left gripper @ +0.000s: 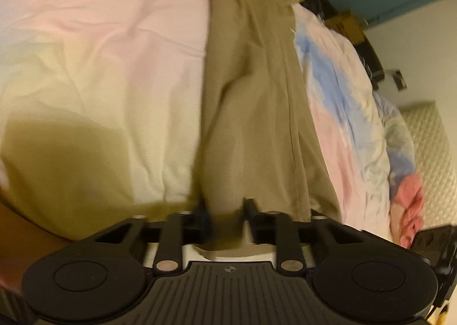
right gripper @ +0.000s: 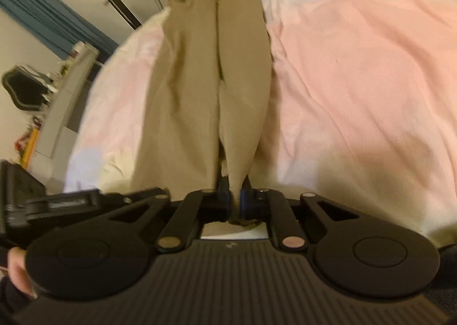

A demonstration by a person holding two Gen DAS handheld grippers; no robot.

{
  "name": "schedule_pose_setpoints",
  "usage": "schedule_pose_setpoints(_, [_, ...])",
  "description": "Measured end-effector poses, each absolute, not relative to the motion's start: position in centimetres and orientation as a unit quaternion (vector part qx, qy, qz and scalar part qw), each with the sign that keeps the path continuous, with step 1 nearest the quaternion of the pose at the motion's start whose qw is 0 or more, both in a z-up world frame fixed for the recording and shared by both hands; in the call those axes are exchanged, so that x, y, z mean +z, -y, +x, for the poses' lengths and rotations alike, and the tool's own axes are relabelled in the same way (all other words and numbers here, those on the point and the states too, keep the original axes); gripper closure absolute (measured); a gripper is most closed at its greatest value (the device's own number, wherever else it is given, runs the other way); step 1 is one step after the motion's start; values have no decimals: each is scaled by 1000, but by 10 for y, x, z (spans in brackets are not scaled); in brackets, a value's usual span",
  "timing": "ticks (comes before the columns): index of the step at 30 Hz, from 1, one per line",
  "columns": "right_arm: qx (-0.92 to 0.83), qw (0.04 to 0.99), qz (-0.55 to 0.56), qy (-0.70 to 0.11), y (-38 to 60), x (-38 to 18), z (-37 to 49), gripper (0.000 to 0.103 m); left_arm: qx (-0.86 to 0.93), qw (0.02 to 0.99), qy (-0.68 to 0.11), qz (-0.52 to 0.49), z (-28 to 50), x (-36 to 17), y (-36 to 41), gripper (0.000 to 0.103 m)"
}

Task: Fold clothes
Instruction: 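Lift the hem with both grippers and fold it toward the collar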

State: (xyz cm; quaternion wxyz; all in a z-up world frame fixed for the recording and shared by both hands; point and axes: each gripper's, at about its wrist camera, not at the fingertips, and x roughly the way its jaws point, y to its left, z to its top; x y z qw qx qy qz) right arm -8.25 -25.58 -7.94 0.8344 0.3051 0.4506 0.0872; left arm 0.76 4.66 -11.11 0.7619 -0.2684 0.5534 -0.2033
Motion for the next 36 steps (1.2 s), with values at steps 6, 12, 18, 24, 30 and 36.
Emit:
schedule_pose_setpoints(6, [100, 826, 382, -403, 277, -58, -81, 94, -218, 766, -492, -351, 4, -84, -71, 97])
schedule_pose_setpoints(12, [126, 830, 421, -344, 286, -15, -78, 95, -234, 799, -415, -367, -7, -22, -90, 98])
schedule_pose_setpoints(18, [155, 843, 412, -310, 287, 25, -96, 95, -252, 822, -374, -348, -38, 19, -94, 98])
schedule_pose_setpoints(24, [163, 845, 387, -331, 284, 27, -143, 95, -252, 811, -393, -353, -93, 7, -111, 98])
schedule_pose_setpoints(30, [157, 815, 444, -337, 291, 1, -170, 95, -232, 801, -416, -364, -94, -1, -113, 98])
schedule_pose_setpoints(36, [139, 832, 450, -294, 301, 8, -109, 95, -224, 817, -398, -352, -8, 19, -90, 98])
